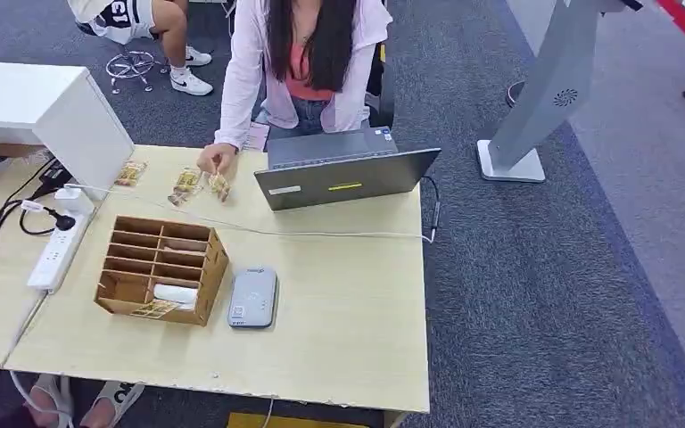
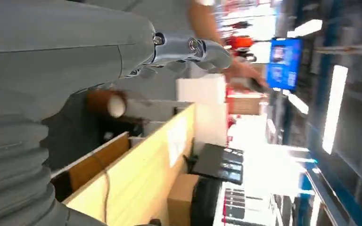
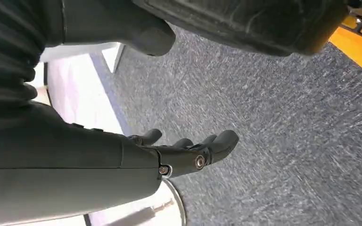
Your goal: Pass the card to the sensor for recognition and then transmit it.
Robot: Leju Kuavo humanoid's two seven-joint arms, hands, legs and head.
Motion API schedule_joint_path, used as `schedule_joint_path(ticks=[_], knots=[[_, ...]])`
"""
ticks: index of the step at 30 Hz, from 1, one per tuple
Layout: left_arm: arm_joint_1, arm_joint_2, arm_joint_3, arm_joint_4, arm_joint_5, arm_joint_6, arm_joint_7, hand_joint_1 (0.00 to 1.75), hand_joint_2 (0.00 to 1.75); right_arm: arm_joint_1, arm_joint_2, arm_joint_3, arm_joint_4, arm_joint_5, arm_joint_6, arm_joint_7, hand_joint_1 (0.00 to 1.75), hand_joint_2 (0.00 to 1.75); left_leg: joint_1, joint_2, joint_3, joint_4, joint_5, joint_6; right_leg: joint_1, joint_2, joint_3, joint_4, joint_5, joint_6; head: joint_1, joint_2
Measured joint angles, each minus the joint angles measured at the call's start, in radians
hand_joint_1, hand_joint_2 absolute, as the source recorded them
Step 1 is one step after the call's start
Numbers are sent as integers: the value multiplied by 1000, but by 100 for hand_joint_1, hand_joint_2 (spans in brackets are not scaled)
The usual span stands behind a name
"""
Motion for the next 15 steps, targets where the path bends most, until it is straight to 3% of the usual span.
schedule_joint_path(ticks=[2,7,10,13,15], knots=[[-19,28,-89,-9,-174,100,4,0,175,-1,0,7,0,10,2,-4,0,175,0,-1,-1,0,1,0,0,0,-1,0,0,0,0,0],[-85,110,-288,11,-538,253,91,0,175,-5,0,18,0,23,16,-9,0,175,0,0,-1,0,3,0,0,1,0,0,3,-1,0,0],[-125,151,-380,42,-644,287,125,0,175,-7,0,24,0,29,18,-12,0,175,0,1,-1,0,3,-1,0,2,0,1,3,0,0,0],[-169,189,-451,98,-854,324,199,0,175,-6,0,31,0,33,19,-15,0,175,0,1,-2,0,4,0,0,2,-4,0,4,0,0,0],[-169,189,-451,98,-854,324,199,0,175,-6,0,31,0,33,19,-15,0,175,0,1,-2,0,4,0,0,2,-4,0,4,0,0,0]])
